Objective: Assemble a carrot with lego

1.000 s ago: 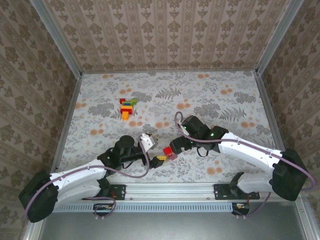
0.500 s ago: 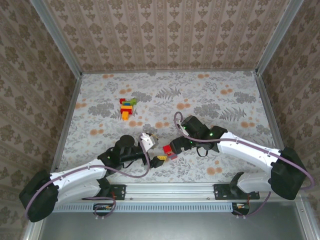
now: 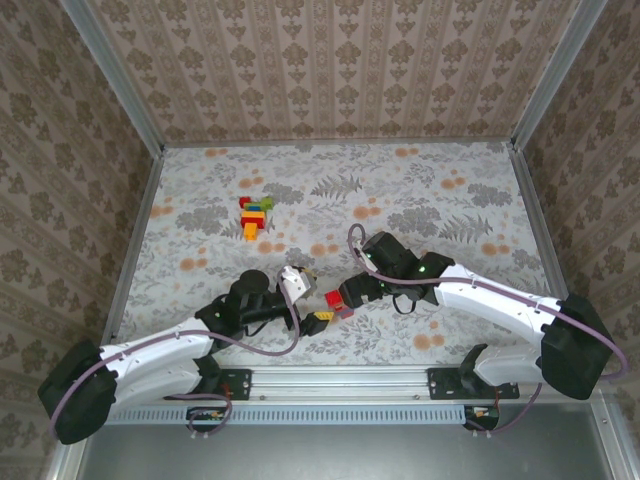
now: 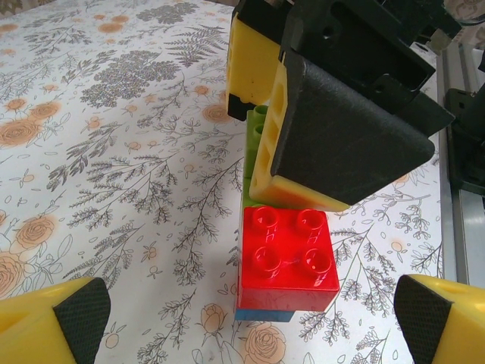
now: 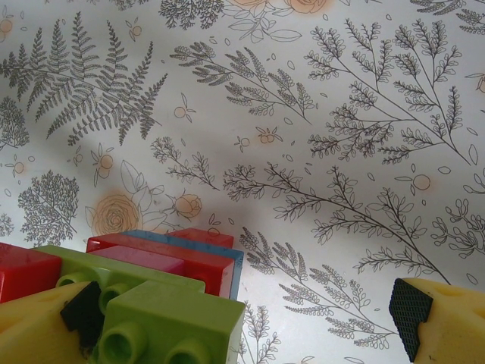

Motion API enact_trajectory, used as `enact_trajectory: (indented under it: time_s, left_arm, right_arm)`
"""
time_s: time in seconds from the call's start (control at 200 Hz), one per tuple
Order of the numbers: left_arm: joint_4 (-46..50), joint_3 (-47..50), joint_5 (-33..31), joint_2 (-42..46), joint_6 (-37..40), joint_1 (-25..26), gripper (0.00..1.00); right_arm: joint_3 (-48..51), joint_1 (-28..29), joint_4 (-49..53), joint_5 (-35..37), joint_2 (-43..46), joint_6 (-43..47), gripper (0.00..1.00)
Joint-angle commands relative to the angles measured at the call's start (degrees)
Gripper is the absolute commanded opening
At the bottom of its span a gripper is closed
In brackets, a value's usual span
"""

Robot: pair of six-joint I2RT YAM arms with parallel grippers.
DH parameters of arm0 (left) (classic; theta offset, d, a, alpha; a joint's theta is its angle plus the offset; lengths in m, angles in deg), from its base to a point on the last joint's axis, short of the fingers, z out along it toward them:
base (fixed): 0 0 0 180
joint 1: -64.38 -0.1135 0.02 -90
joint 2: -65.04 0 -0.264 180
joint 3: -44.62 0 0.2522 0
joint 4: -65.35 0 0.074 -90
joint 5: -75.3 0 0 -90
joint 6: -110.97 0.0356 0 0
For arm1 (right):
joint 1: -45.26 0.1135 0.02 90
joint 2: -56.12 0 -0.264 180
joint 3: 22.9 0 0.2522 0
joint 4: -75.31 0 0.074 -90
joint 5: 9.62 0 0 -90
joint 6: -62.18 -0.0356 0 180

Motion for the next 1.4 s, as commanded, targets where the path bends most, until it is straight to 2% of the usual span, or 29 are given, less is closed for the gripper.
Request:
enact_trajectory:
  time_s: [0.0, 0.815, 1.4]
  left_arm:
    - [0.0, -1.5, 1.4, 0.0, 0.9, 0.0, 1.00]
    - [0.0, -1.6, 1.5, -0.1, 1.2, 0.1, 1.00]
    - [0.2, -2.4, 2.4, -2.0, 2.3, 0.5, 1.00]
  right_arm:
    - [2.2, -0.3, 8.5, 2.7, -2.0, 0.5, 0.99]
    - [3.1, -0.4, 9.9, 3.1, -5.5, -0.2, 0.98]
    - [-4.1, -0.4, 10.0, 5.0, 3.7, 0.5, 1.00]
